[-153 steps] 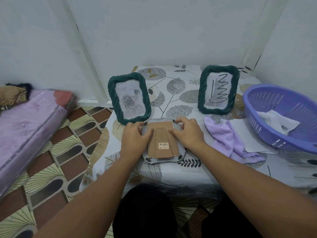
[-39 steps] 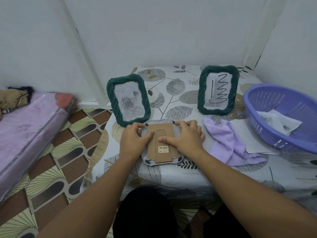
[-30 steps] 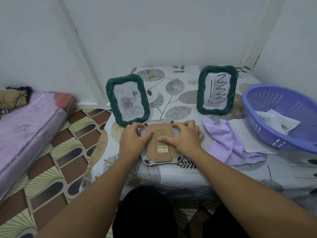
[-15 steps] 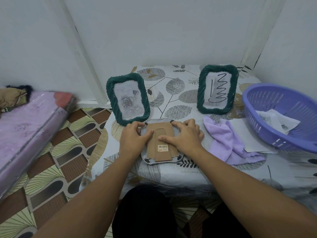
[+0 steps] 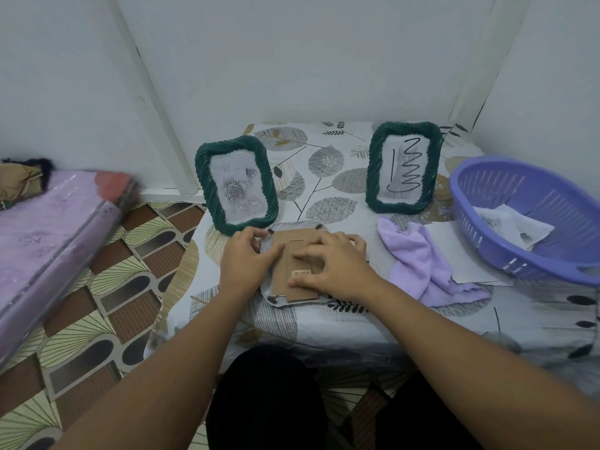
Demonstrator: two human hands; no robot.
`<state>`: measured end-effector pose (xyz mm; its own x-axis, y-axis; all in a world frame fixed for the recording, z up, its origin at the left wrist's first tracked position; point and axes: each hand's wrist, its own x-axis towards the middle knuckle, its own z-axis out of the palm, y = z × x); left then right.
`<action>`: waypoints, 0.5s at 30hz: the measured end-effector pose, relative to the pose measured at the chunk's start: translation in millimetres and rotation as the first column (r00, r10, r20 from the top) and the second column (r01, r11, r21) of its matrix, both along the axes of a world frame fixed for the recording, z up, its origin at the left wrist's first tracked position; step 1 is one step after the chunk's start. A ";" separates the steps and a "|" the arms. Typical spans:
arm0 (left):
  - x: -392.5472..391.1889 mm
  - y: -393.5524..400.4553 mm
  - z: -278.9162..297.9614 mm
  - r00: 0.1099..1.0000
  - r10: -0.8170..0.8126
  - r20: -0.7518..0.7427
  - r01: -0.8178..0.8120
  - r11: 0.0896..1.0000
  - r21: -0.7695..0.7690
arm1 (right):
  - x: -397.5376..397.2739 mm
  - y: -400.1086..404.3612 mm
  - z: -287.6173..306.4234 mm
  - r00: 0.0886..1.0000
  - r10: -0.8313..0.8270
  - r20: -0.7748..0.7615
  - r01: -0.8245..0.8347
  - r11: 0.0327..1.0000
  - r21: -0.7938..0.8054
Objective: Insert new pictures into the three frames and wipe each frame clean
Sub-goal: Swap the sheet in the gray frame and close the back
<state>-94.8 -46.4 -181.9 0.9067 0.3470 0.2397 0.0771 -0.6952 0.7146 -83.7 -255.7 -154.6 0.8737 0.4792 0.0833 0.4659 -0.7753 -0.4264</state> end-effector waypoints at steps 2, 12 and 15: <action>-0.1 -0.3 0.9 1.000 -0.001 -0.003 0.001 1.000 -0.007 | 1.1 -0.7 -0.5 0.999 -0.001 -0.043 0.001 1.000 -0.005; -20.1 11.9 49.8 0.919 -0.357 -0.169 0.347 0.934 -0.088 | 1.4 1.8 4.9 0.992 -0.056 -0.111 0.051 0.998 -0.047; -38.3 15.9 68.1 0.763 -0.556 -0.331 0.514 0.831 -0.212 | 1.2 1.0 2.9 0.992 -0.063 -0.113 0.060 0.998 -0.030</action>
<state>-133.1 -30.5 -113.7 0.9640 -0.2179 -0.1528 -0.0182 -0.6268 0.7790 -82.6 -254.6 -151.7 0.9048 0.4247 -0.0306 0.3663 -0.8130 -0.4527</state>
